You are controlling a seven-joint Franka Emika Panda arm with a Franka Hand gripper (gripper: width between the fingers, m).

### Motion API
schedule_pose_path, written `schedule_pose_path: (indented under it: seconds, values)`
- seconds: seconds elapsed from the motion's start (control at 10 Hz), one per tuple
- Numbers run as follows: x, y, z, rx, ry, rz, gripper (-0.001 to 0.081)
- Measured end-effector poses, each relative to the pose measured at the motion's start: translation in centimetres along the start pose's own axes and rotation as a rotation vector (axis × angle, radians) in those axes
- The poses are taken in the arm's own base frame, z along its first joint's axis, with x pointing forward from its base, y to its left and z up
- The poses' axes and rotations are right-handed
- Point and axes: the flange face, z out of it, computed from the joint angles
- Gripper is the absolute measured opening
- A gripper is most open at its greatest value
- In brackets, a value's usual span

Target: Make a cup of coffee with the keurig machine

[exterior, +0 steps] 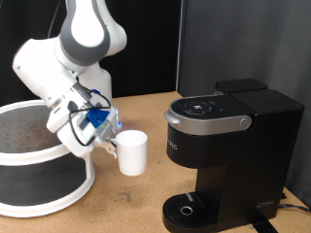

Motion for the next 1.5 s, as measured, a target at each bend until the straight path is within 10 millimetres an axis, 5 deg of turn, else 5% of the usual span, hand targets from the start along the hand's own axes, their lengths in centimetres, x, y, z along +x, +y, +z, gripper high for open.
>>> schedule_pose_path:
  seconds: [0.6,1.5]
  values:
    - [-1.4,0.9,6.7,-0.025,-0.005,-0.011,0.0074]
    - [1.4,-0.1,14.4,-0.038,0.052,0.004,0.0074]
